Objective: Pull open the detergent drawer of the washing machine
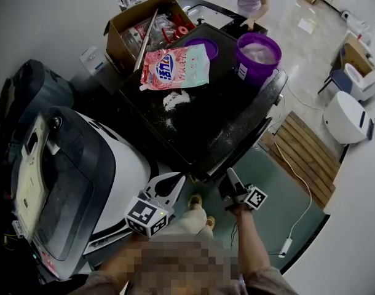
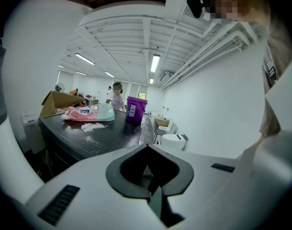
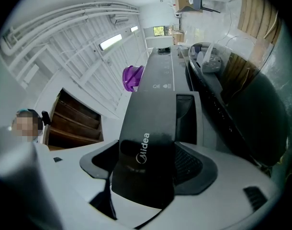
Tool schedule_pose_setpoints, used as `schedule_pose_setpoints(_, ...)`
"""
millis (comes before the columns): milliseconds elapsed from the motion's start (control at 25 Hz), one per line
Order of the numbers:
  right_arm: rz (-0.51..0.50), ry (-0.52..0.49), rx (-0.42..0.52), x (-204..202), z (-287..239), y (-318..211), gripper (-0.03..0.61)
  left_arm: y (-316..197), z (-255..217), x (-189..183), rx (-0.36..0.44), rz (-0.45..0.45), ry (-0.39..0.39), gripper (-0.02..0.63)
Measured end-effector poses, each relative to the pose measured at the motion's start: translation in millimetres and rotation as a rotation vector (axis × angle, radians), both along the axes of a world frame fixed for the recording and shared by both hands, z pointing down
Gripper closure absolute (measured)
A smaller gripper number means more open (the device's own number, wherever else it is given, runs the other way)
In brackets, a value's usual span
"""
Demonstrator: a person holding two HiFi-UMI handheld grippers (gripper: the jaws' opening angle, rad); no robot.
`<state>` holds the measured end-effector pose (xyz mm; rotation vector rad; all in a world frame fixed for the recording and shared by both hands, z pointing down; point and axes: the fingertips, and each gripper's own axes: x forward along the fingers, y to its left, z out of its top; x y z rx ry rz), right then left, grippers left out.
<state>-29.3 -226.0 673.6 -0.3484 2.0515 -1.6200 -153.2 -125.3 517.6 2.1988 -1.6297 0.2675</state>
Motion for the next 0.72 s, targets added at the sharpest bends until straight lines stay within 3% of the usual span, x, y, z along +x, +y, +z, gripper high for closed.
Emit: schedule_pose_setpoints(720, 0.059, 0.004, -0.023, 46.2, 1.8, 15.1, 0.232, -1.0, 2.0, 24.7, -0.01, 0.052, 0.02, 0.592)
